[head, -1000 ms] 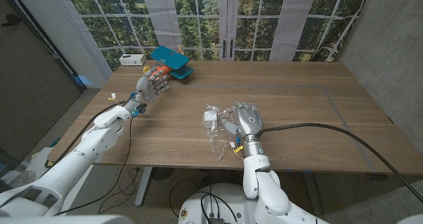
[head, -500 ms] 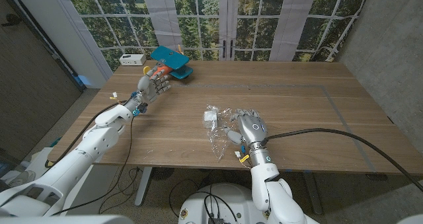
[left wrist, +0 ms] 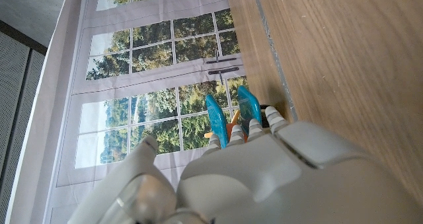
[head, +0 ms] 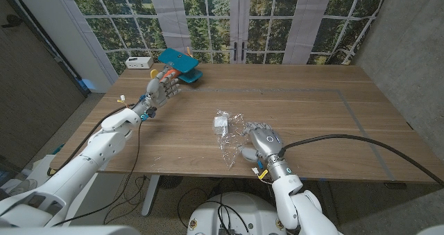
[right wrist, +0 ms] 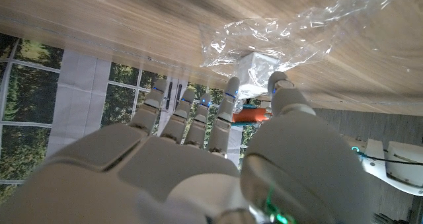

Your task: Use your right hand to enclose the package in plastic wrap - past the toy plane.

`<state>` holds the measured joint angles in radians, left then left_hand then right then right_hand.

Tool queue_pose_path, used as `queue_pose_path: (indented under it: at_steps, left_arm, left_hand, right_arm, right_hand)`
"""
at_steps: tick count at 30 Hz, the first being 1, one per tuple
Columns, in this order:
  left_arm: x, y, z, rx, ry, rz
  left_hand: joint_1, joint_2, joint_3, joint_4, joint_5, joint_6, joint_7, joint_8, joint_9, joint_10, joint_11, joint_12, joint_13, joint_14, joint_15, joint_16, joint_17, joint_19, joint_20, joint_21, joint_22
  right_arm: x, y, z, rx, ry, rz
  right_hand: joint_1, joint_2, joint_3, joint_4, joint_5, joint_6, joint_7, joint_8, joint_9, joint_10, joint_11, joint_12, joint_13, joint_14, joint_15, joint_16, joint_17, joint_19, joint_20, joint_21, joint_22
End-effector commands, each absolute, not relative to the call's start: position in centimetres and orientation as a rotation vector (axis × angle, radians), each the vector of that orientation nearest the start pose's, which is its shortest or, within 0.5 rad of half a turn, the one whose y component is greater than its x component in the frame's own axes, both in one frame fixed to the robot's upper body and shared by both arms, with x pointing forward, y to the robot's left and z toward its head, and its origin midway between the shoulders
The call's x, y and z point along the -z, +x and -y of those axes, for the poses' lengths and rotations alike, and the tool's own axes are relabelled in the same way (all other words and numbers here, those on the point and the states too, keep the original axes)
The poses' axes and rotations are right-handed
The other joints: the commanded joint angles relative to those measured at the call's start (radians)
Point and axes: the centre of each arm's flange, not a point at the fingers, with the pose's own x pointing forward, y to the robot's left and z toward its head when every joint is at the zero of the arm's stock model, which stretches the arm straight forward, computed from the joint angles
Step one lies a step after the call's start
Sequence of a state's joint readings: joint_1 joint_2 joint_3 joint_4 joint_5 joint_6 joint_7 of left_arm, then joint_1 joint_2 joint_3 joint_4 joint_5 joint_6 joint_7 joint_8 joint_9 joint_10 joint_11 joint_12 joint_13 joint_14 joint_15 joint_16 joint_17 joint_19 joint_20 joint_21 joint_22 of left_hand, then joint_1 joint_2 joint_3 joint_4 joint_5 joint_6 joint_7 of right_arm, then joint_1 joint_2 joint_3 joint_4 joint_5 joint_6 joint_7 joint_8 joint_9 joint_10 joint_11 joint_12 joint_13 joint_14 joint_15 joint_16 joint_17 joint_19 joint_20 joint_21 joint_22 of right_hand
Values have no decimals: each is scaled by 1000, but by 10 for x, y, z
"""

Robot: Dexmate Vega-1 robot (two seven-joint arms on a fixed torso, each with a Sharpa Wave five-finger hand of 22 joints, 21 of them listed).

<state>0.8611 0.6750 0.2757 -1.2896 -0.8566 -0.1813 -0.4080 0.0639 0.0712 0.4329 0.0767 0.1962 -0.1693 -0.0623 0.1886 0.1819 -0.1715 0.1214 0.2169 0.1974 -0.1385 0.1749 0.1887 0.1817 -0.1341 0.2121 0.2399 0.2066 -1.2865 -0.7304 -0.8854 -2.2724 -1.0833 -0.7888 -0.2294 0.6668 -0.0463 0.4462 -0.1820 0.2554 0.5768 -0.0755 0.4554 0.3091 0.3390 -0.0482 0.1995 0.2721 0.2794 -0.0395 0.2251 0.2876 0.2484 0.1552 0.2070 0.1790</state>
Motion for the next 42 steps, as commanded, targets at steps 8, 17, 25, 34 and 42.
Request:
queue_pose_path:
  at_steps: [8,17,25,34,42]
  left_arm:
    - [21,632,-356,443,-35,511]
    - [19,633,-355,443,-39,514]
    - [15,635,-355,441,-35,509]
    - [13,633,-355,426,-33,504]
    - [13,632,-356,419,-33,494]
  left_hand:
    - [6,-2,0,-4,1,-88,-3,3,2,-33,-4,-1,2,9,6,2,3,4,1,0,4]
    - [2,-2,-1,-2,1,-84,-3,4,3,-31,-5,-1,2,9,7,2,3,4,1,0,4]
    - [-2,-1,-3,2,2,-83,-3,4,3,-31,-5,0,2,9,8,2,4,4,1,0,4]
    - [-6,0,-5,5,2,-83,-3,4,3,-31,-3,-1,2,10,8,3,4,5,1,0,5]
    - [-8,1,-6,8,3,-85,-3,3,3,-31,-4,-1,2,9,8,2,4,5,1,1,5]
  right_arm:
    - [149,414,105,-52,-1636,562]
    - [151,419,99,-57,-1698,593]
    - [155,430,92,-76,-1690,626]
    - [159,440,89,-85,-1643,669]
    - [158,446,88,-76,-1504,702]
  right_hand:
    - [136,-2,79,-5,-4,-77,-59,-30,-17,-56,-10,-8,1,-31,-35,-13,-4,-13,14,-5,2]
    - [187,-39,104,-2,-17,-100,-143,-42,-30,-100,-50,-12,-1,-45,-41,-15,-7,-16,15,-6,2]
    - [253,-40,129,-5,-2,-109,-147,-54,-40,-109,-72,-5,-4,-45,-47,-13,-12,-3,6,-1,2]
    - [289,-26,104,18,23,-6,-143,-24,-48,-69,-92,15,-12,-25,-72,6,-11,15,-12,2,1]
    - [321,14,-19,45,54,426,-132,118,-74,88,-136,48,-31,26,-113,63,2,44,-38,2,1]
